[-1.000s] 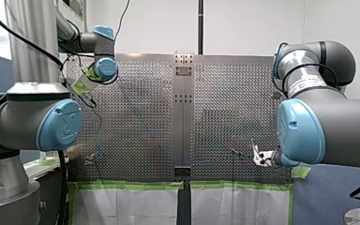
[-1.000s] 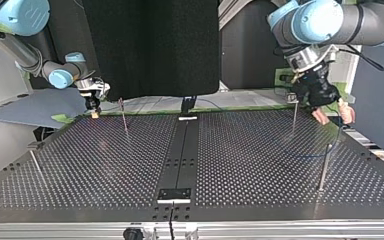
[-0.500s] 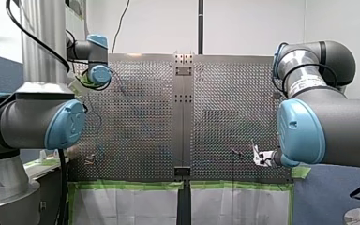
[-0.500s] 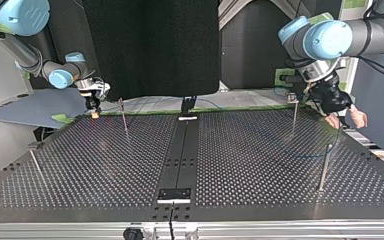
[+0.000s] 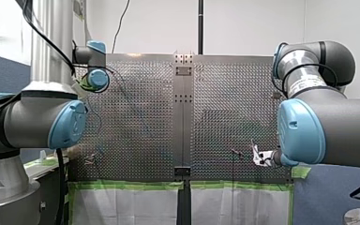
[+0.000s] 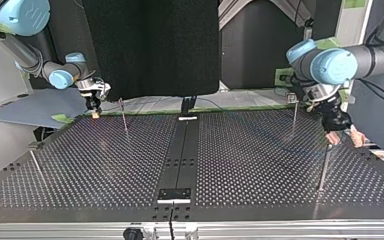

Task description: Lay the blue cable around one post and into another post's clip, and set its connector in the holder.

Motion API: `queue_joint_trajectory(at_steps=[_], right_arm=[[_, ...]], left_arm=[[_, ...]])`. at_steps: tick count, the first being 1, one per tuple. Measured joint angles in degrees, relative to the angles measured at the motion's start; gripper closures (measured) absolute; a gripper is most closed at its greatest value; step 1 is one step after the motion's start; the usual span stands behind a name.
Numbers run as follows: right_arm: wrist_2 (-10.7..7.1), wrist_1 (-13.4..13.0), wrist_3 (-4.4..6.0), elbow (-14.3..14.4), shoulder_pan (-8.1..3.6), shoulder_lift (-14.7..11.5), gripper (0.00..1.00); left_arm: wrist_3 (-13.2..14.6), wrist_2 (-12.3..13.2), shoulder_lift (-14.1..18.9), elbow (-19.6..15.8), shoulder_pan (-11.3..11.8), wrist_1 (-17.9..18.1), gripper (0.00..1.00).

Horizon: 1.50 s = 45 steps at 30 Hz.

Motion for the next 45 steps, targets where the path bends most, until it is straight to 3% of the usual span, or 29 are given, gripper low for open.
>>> queue_joint_trajectory(at_steps=[12,17,29,38,45], right_arm=[[-0.01,0.15,-0.18,-0.09,0.37,0.0,1.0],[-0.01,0.15,-0.18,-0.08,0.53,0.0,1.0],[-0.02,0.17,-0.48,-0.12,0.86,0.0,1.0],[0.06,0.4,-0.69,-0.15,0.89,0.0,1.0],[0.07,0.42,-0.71,-0.16,0.93,0.01,1.0]], left_arm=[[-0.25,0.12,-0.86,6.01,1.17,-1.9,0.02],[-0.3,1.26,-2.81,8.58,1.93,-3.06,0.02],[-0.88,2.6,-4.83,14.83,2.68,-2.62,0.02],[-3.64,1.47,-4.83,14.75,3.72,-3.43,0.02],[-1.99,1.89,-4.9,13.54,3.36,-3.11,0.02]])
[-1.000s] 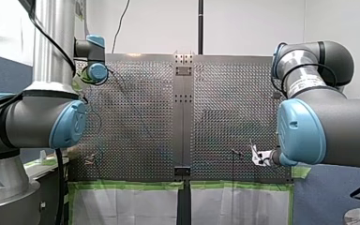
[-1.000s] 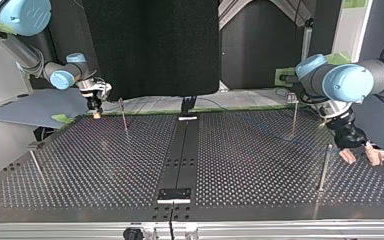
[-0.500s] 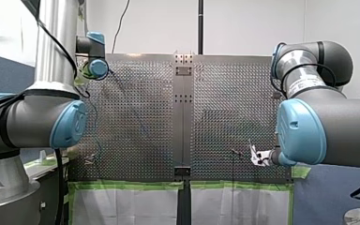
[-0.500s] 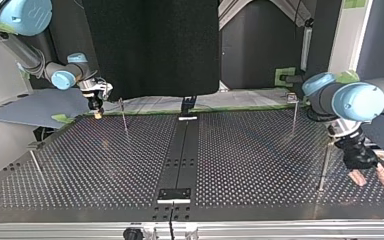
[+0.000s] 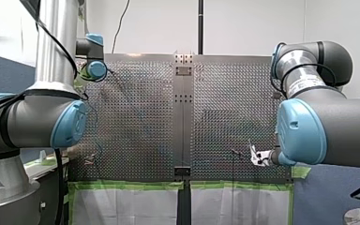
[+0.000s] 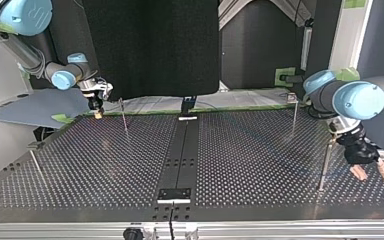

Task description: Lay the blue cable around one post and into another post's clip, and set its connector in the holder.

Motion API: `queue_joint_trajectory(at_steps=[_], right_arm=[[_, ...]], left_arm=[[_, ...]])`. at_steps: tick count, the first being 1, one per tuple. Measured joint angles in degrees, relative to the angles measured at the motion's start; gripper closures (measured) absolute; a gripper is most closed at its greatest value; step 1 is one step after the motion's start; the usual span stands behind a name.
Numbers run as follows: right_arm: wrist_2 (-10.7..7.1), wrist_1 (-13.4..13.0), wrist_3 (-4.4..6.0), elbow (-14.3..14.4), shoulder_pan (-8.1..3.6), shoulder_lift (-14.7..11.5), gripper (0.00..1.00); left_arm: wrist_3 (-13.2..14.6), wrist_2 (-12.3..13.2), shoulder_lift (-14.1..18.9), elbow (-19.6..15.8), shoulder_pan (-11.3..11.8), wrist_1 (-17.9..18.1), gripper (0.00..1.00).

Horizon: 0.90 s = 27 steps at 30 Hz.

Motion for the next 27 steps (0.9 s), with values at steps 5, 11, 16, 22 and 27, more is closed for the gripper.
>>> queue_joint_trajectory(at_steps=[5,11,16,22,27], right_arm=[[0.0,0.01,0.0,-0.02,0.01,0.04,1.0],[0.01,0.18,0.01,-0.06,-0.16,0.05,1.0],[0.26,0.69,0.04,-0.08,-0.33,0.06,1.0],[1.64,1.73,-0.03,-0.56,-0.89,-0.05,1.0],[4.07,3.83,-0.31,-0.81,-1.7,-1.63,1.0]], left_arm=[[0.65,0.15,-0.71,-0.19,-0.15,0.1,0.02],[-0.66,1.45,-1.98,-2.13,0.13,1.27,0.02],[-1.14,2.83,-2.1,-4.01,0.26,3.71,0.02],[-1.35,5.67,-2.12,-4.47,0.31,6.96,0.02],[-1.68,8.16,-2.13,-4.48,0.36,8.35,0.02]])
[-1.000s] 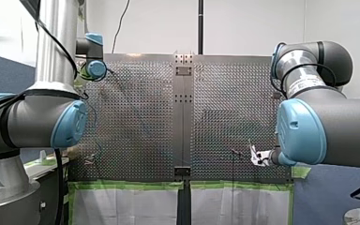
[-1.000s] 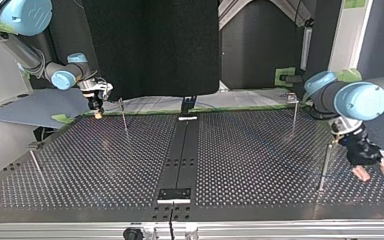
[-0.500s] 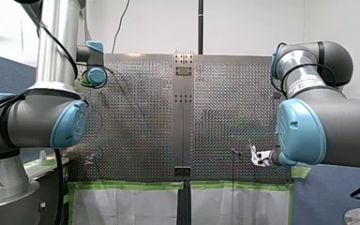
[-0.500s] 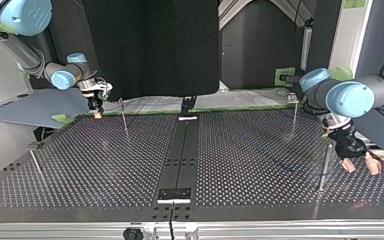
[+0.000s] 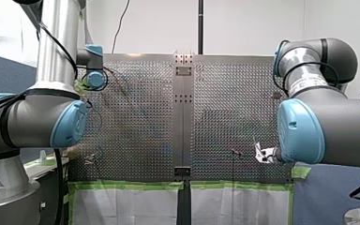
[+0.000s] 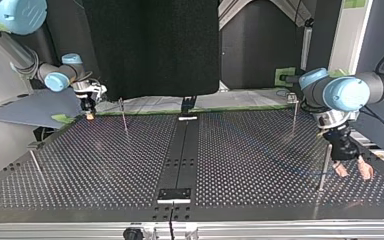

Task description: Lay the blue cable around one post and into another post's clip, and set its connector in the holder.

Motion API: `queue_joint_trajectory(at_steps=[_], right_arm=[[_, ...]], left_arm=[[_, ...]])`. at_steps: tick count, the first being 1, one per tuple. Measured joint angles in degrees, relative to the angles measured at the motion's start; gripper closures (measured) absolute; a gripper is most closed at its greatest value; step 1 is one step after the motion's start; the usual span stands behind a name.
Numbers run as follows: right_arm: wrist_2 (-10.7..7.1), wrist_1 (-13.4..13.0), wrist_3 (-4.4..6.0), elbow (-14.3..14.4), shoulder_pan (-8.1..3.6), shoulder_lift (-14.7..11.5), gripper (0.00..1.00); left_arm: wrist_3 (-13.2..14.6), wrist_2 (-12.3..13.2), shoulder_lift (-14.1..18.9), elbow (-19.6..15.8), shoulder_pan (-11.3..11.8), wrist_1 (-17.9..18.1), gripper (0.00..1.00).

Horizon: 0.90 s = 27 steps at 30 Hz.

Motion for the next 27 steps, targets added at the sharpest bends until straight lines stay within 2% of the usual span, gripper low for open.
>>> queue_joint_trajectory(at_steps=[4,9,13,19,27], right_arm=[[1.79,1.75,-0.1,0.09,-0.39,-1.67,1.0],[3.94,4.05,0.18,1.41,-0.56,-3.99,1.0],[5.29,4.64,1.41,3.09,-0.33,-5.8,1.0],[7.83,6.65,2.94,6.01,1.07,-8.75,1.0],[9.81,9.24,5.9,9.83,2.92,-12.58,1.0]], left_arm=[[-0.21,1.54,0.0,0.0,0.11,0.33,0.02],[-0.29,2.04,0.0,-0.01,0.28,0.45,0.02],[-0.24,2.09,0.0,0.0,0.45,0.6,0.02],[-0.27,2.48,0.0,0.0,0.66,0.72,0.02],[-0.31,3.54,0.0,-0.01,0.61,0.65,0.02]])
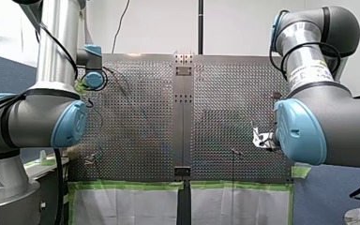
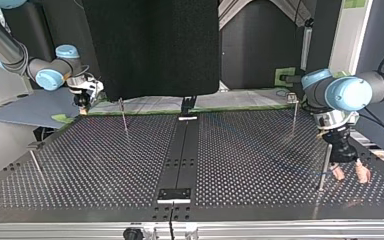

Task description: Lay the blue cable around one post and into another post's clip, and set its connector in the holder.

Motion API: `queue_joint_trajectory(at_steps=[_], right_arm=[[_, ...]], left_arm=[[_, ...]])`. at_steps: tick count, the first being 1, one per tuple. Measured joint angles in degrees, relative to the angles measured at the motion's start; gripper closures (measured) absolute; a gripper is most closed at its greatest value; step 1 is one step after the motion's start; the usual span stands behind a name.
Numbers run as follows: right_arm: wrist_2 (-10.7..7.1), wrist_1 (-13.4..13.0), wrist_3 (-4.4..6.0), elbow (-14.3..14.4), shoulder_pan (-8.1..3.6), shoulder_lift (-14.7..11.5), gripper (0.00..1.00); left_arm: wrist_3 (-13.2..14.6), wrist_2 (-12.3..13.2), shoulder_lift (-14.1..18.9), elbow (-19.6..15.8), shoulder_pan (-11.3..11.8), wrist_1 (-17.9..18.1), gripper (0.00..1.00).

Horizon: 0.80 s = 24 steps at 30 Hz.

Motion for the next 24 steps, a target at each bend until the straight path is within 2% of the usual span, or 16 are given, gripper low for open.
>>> queue_joint_trajectory(at_steps=[3,9,18,20,24], right_arm=[[0.79,0.62,1.17,1.22,0.72,-1.38,1.0],[2.16,1.58,2.24,1.91,1.32,-4.21,1.0],[0.96,1.65,5.62,1.17,0.86,-8.73,1.0],[0.72,2.18,6.1,0.42,0.66,-9.78,1.0],[0.55,3.72,6.34,-1.25,0.28,-11.62,1.0]], left_arm=[[-0.01,0.19,0.0,0.0,-0.09,-0.08,0.02],[-0.37,0.38,0.0,-0.01,-0.12,-0.27,0.02],[-0.44,0.38,0.0,-0.01,0.08,-0.36,0.02],[-0.44,0.39,0.0,-0.01,0.1,-0.36,0.02],[-0.44,0.35,0.0,-0.01,0.12,-0.36,0.02]])
